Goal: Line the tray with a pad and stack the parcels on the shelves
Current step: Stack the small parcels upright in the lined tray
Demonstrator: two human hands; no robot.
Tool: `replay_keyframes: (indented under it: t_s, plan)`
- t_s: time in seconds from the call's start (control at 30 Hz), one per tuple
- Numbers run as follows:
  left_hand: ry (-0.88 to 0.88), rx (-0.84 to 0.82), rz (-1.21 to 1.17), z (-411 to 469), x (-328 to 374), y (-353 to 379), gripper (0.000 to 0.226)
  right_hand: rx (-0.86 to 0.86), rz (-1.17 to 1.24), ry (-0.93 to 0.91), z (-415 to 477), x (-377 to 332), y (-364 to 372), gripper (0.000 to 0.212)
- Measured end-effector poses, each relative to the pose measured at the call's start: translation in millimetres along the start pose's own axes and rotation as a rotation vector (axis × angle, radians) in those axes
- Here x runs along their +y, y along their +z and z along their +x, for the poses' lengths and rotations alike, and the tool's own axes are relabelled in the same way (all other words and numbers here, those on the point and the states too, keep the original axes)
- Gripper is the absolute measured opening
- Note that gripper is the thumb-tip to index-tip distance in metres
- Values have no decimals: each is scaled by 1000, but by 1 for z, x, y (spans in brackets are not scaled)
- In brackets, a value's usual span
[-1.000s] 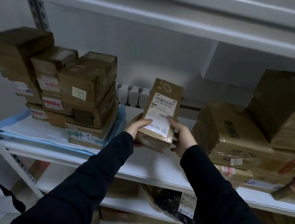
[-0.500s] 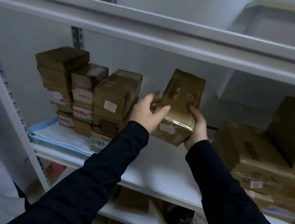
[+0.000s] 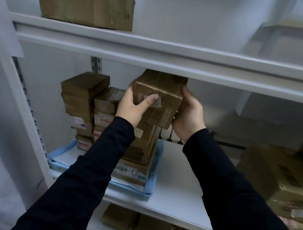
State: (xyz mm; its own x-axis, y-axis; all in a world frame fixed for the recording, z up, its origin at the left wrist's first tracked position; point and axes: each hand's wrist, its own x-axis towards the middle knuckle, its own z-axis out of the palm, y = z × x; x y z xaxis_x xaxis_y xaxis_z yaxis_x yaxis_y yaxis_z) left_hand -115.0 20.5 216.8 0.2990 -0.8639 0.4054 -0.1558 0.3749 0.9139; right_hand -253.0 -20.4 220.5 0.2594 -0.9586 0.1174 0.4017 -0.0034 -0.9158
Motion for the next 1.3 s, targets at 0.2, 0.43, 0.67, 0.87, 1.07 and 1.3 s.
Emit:
replay_keyframes:
  t_s: [0.2, 0.43, 0.67, 0.87, 1.07, 1.3]
  plan:
    - [-23, 90, -7, 21, -9, -27, 52, -62, -187, 12, 18, 20, 26, 44]
    - [-57, 107, -94, 30, -19, -33, 39, -6, -323, 65, 22, 34, 42, 75]
    - [-46, 163, -106, 33, -26, -31, 42, -40, -388, 50, 20, 29, 40, 64]
    - [-64, 152, -86, 33, -28, -30, 49, -2, -424, 22, 18, 33, 44, 56]
    - [-81, 168, -23, 31, -32, -30, 60, 19, -467, -2, 15, 38, 47, 61]
    - [-87, 185, -60, 26, -24, -31, 59, -50, -473, 92, 5, 33, 43, 62]
